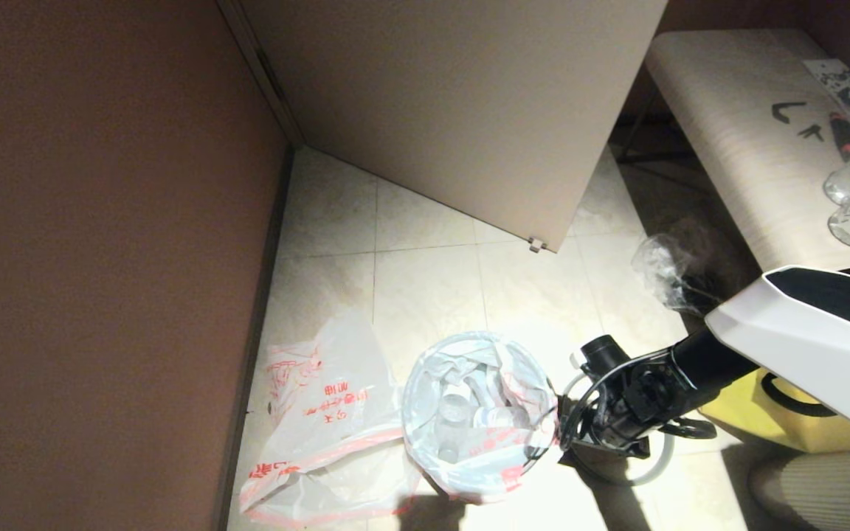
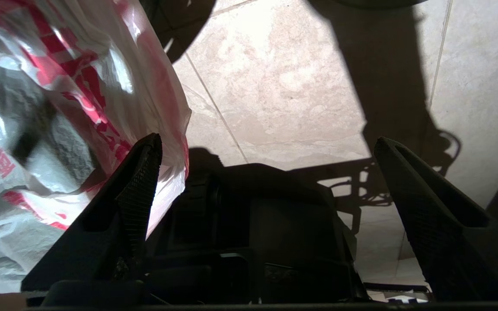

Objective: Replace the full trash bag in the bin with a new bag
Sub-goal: Place the trash bag on the floor

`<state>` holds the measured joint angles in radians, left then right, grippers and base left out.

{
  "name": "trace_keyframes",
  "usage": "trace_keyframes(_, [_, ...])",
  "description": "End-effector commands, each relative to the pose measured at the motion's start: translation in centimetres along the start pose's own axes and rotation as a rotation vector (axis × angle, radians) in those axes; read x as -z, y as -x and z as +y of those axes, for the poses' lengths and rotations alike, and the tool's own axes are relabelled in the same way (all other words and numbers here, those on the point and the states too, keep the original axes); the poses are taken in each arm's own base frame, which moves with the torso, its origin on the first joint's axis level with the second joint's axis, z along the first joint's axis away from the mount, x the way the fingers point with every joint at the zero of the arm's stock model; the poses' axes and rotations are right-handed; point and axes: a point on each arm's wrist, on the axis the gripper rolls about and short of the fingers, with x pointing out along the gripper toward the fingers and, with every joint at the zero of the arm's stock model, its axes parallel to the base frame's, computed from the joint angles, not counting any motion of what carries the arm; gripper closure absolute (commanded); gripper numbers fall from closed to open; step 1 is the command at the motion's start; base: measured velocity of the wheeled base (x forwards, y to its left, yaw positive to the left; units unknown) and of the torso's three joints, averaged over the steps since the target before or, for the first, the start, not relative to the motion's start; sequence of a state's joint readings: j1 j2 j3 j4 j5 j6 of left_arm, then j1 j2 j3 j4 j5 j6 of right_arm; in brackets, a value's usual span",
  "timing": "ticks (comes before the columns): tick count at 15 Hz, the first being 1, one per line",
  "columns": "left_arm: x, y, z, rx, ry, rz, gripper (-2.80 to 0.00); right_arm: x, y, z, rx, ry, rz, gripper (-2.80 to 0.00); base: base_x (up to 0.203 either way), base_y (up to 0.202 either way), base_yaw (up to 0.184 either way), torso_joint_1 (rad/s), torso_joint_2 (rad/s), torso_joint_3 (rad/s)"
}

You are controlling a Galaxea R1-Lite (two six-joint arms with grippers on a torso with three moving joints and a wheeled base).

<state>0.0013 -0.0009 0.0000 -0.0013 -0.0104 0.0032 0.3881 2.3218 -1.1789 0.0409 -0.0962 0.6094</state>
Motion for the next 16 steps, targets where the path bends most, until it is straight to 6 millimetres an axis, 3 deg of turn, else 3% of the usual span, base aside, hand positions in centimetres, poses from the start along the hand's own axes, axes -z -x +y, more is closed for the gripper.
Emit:
trace_keyframes(1, [0.0, 0.0, 0.0, 0.0, 0.0, 0.002, 0.0, 0.3, -0.4, 0.0, 0.009, 0.005, 0.013, -2.8, 0.0, 0.0, 0.0, 0.0, 0.0, 0.0])
trace_keyframes(7, [0.0, 0.0, 0.0, 0.0, 0.0, 0.002, 0.0, 0.4, -2.1, 0.2, 0.026, 0.02, 0.027, -2.8, 0.0, 0.0, 0.0, 0.0, 0.0, 0.0])
trace_keyframes(16, [0.0, 0.0, 0.0, 0.0, 0.0, 0.002, 0.0, -0.3, -3.1, 0.9, 0.011, 0.027, 0.008, -2.8, 0.0, 0.0, 0.0, 0.0, 0.0, 0.0])
